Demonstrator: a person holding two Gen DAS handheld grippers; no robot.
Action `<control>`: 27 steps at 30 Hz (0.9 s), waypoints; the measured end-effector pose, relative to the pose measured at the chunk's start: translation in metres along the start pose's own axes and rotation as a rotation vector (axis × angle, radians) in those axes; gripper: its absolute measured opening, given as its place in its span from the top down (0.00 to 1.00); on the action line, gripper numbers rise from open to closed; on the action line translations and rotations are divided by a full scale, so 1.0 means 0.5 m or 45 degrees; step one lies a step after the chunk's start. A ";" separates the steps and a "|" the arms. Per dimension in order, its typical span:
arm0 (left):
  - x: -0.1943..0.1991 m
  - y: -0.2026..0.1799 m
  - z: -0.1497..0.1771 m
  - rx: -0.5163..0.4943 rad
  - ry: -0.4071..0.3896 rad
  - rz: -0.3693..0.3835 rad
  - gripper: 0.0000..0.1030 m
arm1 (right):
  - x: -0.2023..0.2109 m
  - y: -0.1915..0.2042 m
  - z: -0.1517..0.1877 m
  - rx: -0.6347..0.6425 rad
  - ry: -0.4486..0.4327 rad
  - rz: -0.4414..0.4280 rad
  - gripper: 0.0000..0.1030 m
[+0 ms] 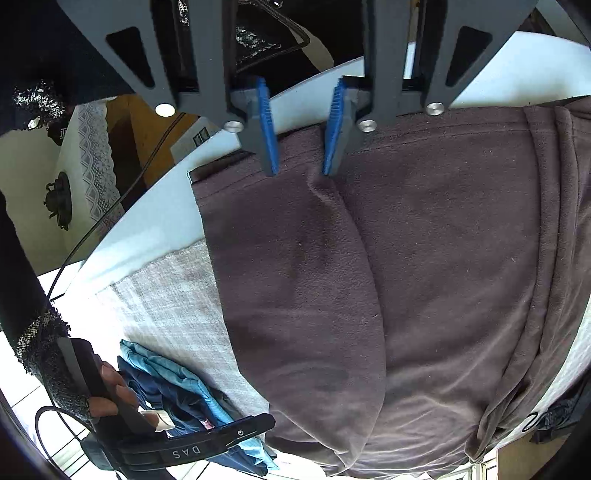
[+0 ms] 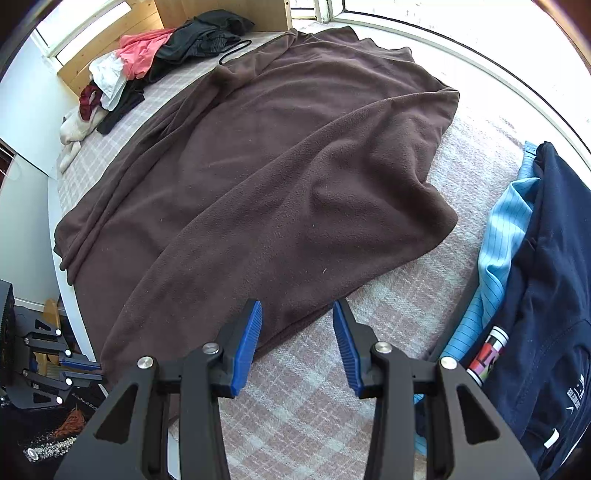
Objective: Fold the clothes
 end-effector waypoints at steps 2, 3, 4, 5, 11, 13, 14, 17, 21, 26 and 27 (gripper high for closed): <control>0.009 0.003 0.000 -0.013 -0.004 -0.004 0.92 | -0.012 -0.006 0.000 -0.003 0.014 0.017 0.61; 0.012 0.004 0.002 -0.020 -0.001 -0.010 0.92 | -0.018 -0.011 0.000 -0.008 0.021 0.028 0.61; 0.013 0.007 0.005 -0.030 0.009 -0.029 0.92 | -0.022 -0.016 0.000 -0.014 0.025 0.033 0.61; 0.013 0.010 0.009 -0.039 0.019 -0.048 0.92 | -0.026 -0.021 0.000 -0.021 0.028 0.036 0.61; 0.014 0.021 0.018 -0.006 0.036 -0.056 0.71 | -0.023 -0.048 -0.015 -0.099 0.026 0.021 0.61; 0.034 0.018 0.009 -0.003 -0.002 -0.066 0.56 | -0.022 -0.056 -0.020 -0.126 0.027 0.013 0.61; 0.043 0.011 0.001 -0.010 -0.025 -0.057 0.56 | -0.021 -0.056 -0.021 -0.135 0.031 0.000 0.61; 0.043 -0.050 -0.033 -0.095 -0.073 0.058 0.56 | -0.020 -0.047 -0.021 -0.125 0.038 -0.010 0.61; 0.003 -0.127 -0.063 -0.239 -0.059 0.131 0.55 | -0.024 -0.044 -0.012 -0.110 0.054 -0.002 0.61; -0.050 -0.141 -0.064 -0.303 0.004 0.124 0.57 | -0.024 -0.052 -0.004 -0.118 0.059 0.004 0.61; -0.055 -0.136 -0.064 -0.304 0.013 0.114 0.58 | -0.023 -0.054 -0.003 -0.121 0.058 0.004 0.61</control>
Point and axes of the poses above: each gripper's, at about its wrist camera, not at the fingertips, and x roughly against the way its jaws point, y to its left, z to its underside, the point moved 10 cm from there along -x, roughly the way its jaws point, and after that the axes turned 14 degrees about -x, right-handed, at the moved point
